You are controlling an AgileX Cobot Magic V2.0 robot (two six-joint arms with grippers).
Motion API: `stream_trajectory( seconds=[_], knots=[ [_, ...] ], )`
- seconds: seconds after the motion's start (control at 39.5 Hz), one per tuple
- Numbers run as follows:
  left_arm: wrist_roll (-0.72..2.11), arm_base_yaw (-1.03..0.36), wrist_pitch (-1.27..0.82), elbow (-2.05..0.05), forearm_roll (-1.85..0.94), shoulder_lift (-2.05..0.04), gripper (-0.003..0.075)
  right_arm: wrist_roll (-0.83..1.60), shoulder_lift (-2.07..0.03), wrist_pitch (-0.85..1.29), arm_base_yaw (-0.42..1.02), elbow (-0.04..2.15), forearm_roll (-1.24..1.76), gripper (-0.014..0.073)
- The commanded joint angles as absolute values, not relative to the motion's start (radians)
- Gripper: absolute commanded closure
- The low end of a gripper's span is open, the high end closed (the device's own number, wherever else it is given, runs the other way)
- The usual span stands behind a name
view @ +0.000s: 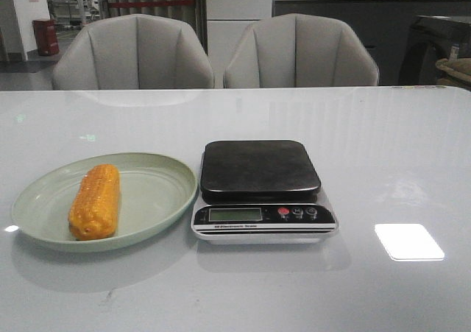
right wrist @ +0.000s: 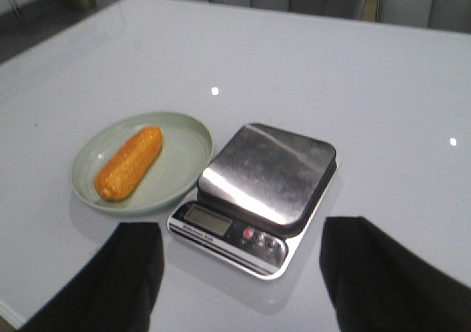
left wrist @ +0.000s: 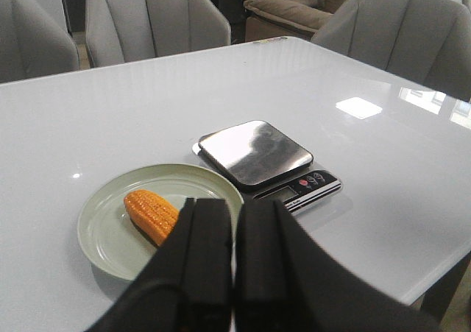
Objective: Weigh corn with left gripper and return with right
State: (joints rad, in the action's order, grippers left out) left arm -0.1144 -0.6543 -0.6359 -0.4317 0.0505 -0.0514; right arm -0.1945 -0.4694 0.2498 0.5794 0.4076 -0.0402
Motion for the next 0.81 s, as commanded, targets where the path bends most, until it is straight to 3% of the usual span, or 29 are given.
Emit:
stream_trajectory(
  seconds=[0.0, 0.3, 0.35, 0.41, 0.46, 0.48, 0.56, 0.78],
  knots=[
    [-0.115, -0.656, -0.566, -0.458, 0.052, -0.065, 0.0598, -0.181, -0.385, 0.074, 0.579, 0.359, -0.045, 0.0043],
    [-0.115, -0.656, -0.566, -0.458, 0.052, -0.065, 0.0598, -0.181, -0.246, 0.139, 0.579, 0.297, -0.045, 0.0074],
    [-0.115, -0.656, -0.566, -0.458, 0.052, -0.065, 0.0598, -0.181, -0.246, 0.151, 0.579, 0.297, -0.045, 0.0146],
    [-0.115, -0.656, -0.566, -0.458, 0.052, -0.065, 0.0598, -0.181, -0.246, 0.161, 0.578, 0.297, -0.045, 0.0273],
    [-0.115, -0.656, -0.566, -0.458, 0.052, -0.065, 0.0598, -0.181, -0.246, 0.173, 0.578, 0.297, -0.045, 0.0456],
    [-0.115, -0.656, -0.566, -0.458, 0.052, -0.065, 0.0598, -0.182, -0.246, 0.179, 0.578, 0.297, -0.045, 0.0479],
    [-0.115, -0.656, -0.566, -0.458, 0.052, -0.065, 0.0598, -0.182, -0.246, 0.181, 0.578, 0.297, -0.045, 0.0408],
    [-0.115, -0.656, -0.566, -0.458, 0.052, -0.065, 0.0598, -0.182, -0.246, 0.181, 0.578, 0.297, -0.045, 0.04]
  ],
)
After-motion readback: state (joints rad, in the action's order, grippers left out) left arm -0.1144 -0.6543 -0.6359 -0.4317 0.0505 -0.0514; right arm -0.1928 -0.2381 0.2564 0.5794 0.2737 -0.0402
